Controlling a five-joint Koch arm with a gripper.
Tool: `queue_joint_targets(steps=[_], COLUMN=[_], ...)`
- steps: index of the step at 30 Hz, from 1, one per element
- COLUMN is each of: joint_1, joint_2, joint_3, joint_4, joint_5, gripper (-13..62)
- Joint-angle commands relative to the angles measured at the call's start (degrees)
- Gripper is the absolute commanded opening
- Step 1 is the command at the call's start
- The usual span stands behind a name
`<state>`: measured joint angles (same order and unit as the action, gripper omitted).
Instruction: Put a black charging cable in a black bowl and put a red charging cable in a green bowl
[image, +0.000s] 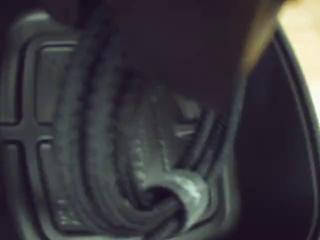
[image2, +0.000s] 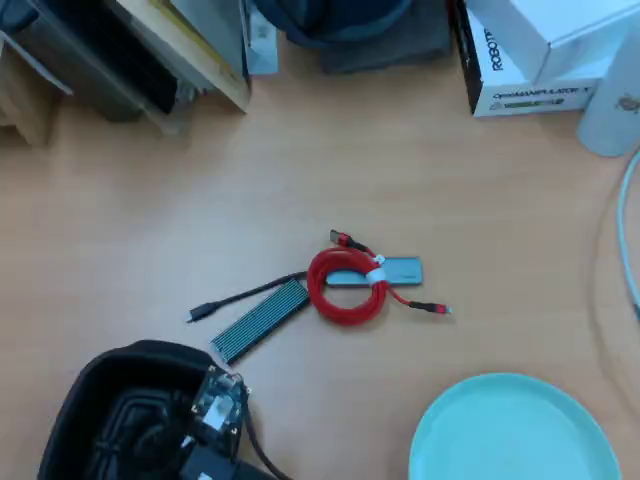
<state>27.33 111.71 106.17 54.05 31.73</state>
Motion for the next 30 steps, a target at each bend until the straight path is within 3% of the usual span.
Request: queue_joint_targets(steps=[1,8,10,13,19,22,30], joint_1=[-1.23,-2.29,-2.37,-2.64,-8.96,-8.35,1.41], joint_2=[2.99,2.9,2.9,2.9,2.81,2.9,3.25], joint_3=[-3.43,0.62,1.93,2.2,1.85,1.32,-4.83], joint_4=[-6.24,-8.96,-10.37,-10.02,-4.22,-1.93,4.04], joint_5=[-0.62,-0.53,-0.97,-1.58,-1.14,-1.23,-1.67], gripper=[-6.5,-5.2,-1.8,8.3,36.5,45.1,46.9])
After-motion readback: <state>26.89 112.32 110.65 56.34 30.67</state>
